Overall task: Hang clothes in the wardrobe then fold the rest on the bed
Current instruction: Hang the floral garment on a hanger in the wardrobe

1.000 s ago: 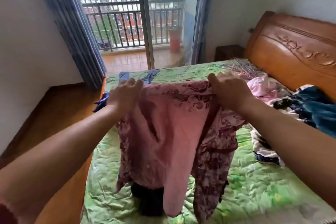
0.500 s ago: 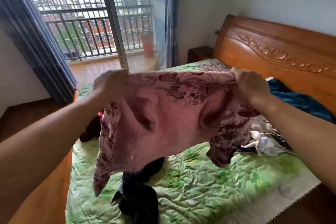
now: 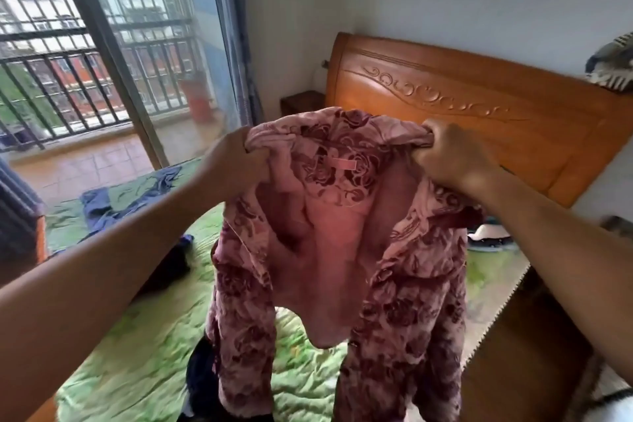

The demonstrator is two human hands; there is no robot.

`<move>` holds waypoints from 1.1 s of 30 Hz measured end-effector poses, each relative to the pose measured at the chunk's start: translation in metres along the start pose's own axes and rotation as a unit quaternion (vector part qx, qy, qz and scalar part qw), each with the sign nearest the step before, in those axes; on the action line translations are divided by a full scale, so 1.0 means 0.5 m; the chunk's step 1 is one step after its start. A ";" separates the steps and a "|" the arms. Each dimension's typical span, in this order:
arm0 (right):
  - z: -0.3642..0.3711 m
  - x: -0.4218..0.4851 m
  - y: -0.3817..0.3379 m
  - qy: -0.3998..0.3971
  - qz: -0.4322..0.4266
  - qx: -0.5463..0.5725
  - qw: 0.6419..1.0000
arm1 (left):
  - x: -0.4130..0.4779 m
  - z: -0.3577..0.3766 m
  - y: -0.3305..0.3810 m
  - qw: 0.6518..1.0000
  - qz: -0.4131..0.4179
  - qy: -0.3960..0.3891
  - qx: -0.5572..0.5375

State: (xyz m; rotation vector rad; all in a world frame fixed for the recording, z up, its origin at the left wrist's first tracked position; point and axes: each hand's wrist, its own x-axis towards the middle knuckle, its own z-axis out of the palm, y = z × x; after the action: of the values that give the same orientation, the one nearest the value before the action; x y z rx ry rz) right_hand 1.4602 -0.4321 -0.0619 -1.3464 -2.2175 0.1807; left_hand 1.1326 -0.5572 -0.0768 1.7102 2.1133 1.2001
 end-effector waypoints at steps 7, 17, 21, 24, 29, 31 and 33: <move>-0.102 -0.119 0.107 0.025 0.058 0.051 0.997 | 0.012 0.155 0.156 0.989 0.093 -0.071 -0.095; -0.220 -0.315 0.274 0.089 0.164 0.061 0.981 | -0.031 0.374 0.361 0.951 0.172 -0.193 -0.167; -0.276 -0.381 0.317 0.102 0.195 0.046 0.974 | -0.052 0.440 0.444 0.936 0.213 -0.225 -0.169; -0.319 -0.427 0.333 0.114 0.219 0.028 0.969 | -0.062 0.484 0.497 0.926 0.238 -0.248 -0.156; -0.363 -0.516 0.334 0.142 0.288 0.005 0.947 | -0.091 0.556 0.588 0.879 0.313 -0.323 -0.161; -0.377 -0.555 0.322 0.158 0.313 -0.009 0.937 | -0.106 0.582 0.634 0.848 0.343 -0.368 -0.167; -0.391 -0.595 0.310 0.181 0.351 -0.023 0.918 | -0.128 0.604 0.684 0.814 0.367 -0.407 -0.190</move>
State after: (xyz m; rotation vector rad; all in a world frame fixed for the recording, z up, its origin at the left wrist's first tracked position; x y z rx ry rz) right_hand 1.7877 -0.6408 -0.0650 -1.9734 -1.3737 0.1200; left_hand 1.5839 -0.4642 -0.0699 2.3014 0.6727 0.6830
